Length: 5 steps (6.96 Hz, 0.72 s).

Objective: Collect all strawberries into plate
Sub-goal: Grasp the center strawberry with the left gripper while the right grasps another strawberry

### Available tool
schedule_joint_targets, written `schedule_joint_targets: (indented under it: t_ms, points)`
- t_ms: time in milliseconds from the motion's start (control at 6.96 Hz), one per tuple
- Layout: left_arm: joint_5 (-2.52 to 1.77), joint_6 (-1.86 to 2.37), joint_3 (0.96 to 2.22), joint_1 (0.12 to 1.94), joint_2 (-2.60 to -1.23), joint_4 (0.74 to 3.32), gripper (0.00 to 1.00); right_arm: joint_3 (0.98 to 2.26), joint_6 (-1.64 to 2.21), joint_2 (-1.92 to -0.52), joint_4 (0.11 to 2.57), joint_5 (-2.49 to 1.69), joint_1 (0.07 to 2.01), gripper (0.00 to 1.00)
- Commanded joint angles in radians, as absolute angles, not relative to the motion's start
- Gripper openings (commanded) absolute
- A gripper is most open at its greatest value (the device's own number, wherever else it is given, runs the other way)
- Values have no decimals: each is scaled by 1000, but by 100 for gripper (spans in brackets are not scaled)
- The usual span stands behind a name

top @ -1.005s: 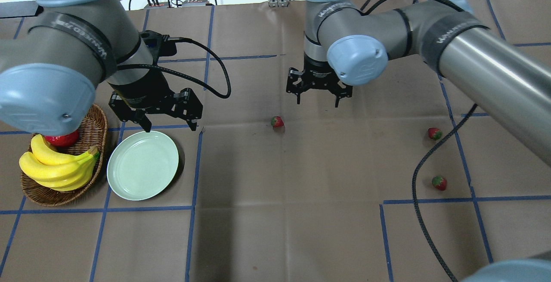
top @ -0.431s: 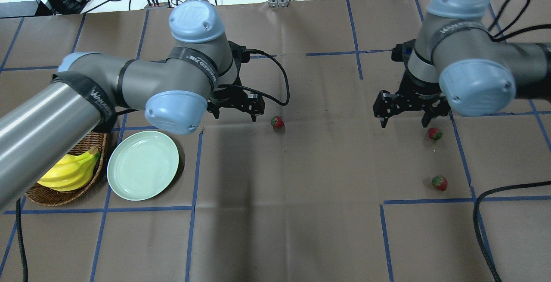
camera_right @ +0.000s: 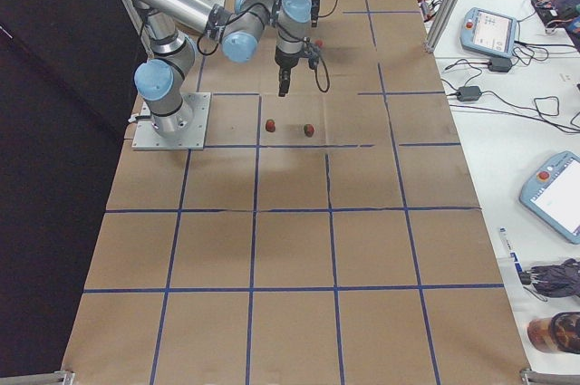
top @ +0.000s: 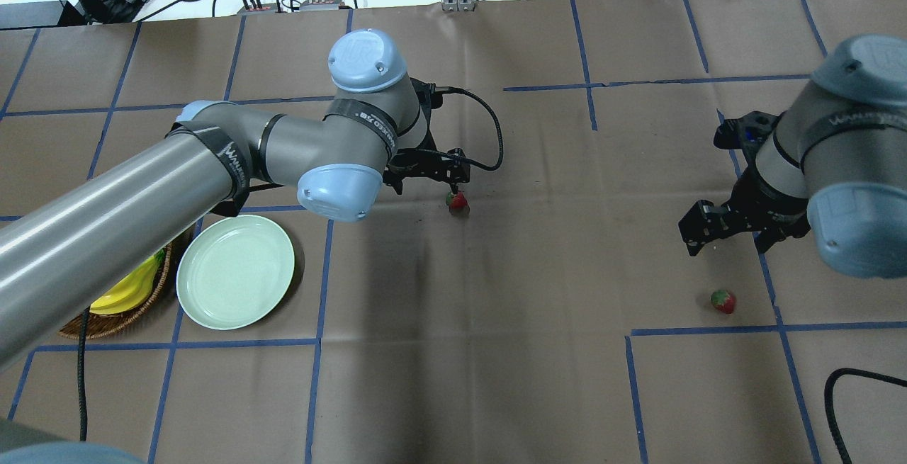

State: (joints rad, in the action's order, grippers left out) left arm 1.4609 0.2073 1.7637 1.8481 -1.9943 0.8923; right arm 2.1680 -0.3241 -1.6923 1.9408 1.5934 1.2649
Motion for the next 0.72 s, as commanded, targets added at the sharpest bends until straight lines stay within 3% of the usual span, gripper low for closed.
schedule_joint_targets:
  t_ms: [0,574]
  points:
    - [1447,257,1761,1850,-2043,830,98,2320,-400,-1703,2145,1592,1212,100]
    - [1387,346,1744,1861,-2115,784,95,2393,-426,-1550,2377,1611,1209,98]
